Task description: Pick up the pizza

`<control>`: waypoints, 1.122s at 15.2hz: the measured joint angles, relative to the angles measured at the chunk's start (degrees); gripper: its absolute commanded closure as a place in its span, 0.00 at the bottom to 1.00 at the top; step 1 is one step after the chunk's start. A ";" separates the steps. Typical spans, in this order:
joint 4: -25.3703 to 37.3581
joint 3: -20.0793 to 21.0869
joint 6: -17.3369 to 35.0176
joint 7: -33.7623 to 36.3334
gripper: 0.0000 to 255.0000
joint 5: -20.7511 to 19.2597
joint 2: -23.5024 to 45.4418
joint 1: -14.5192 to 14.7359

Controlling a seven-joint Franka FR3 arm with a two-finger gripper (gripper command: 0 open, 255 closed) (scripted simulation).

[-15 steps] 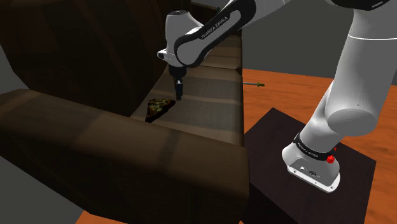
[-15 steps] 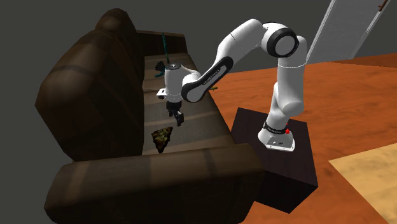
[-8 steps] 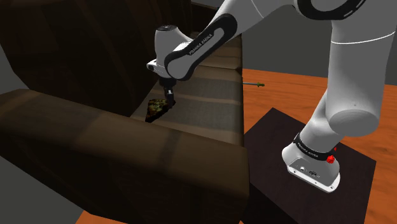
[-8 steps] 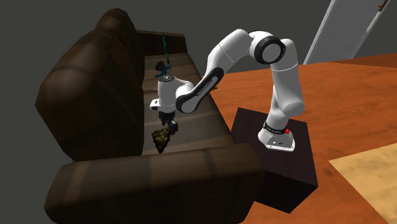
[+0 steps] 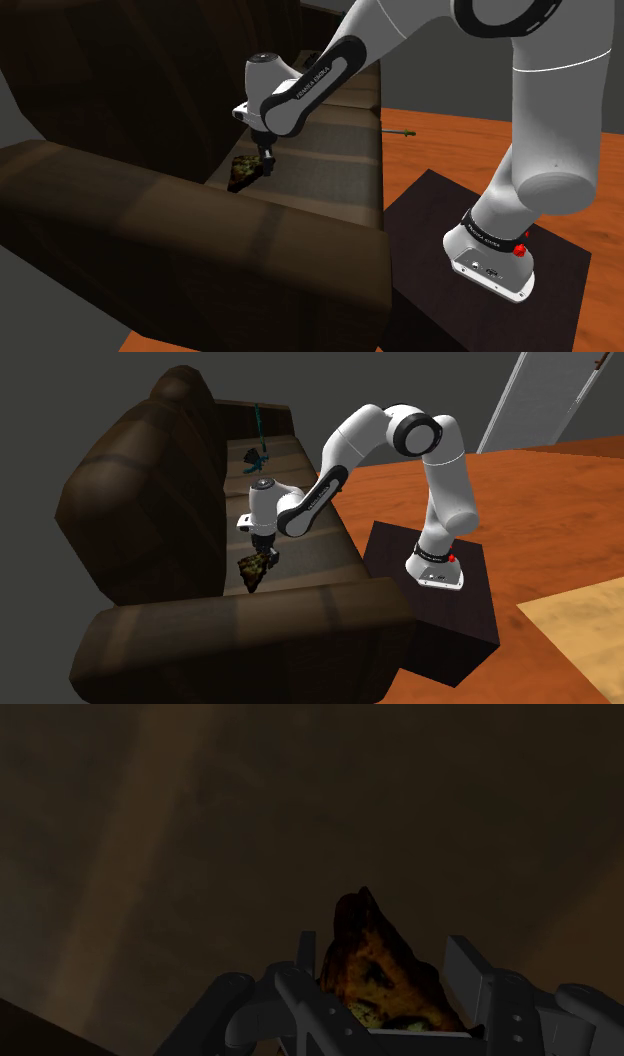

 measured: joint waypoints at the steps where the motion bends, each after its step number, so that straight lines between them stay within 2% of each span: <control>1: 0.02 -0.01 0.02 0.00 1.00 -0.01 0.04 0.00; 9: 0.07 0.02 -0.19 -0.06 1.00 0.05 -0.14 -0.05; 17: 0.81 0.74 -4.63 -0.69 1.00 1.17 -3.91 -0.45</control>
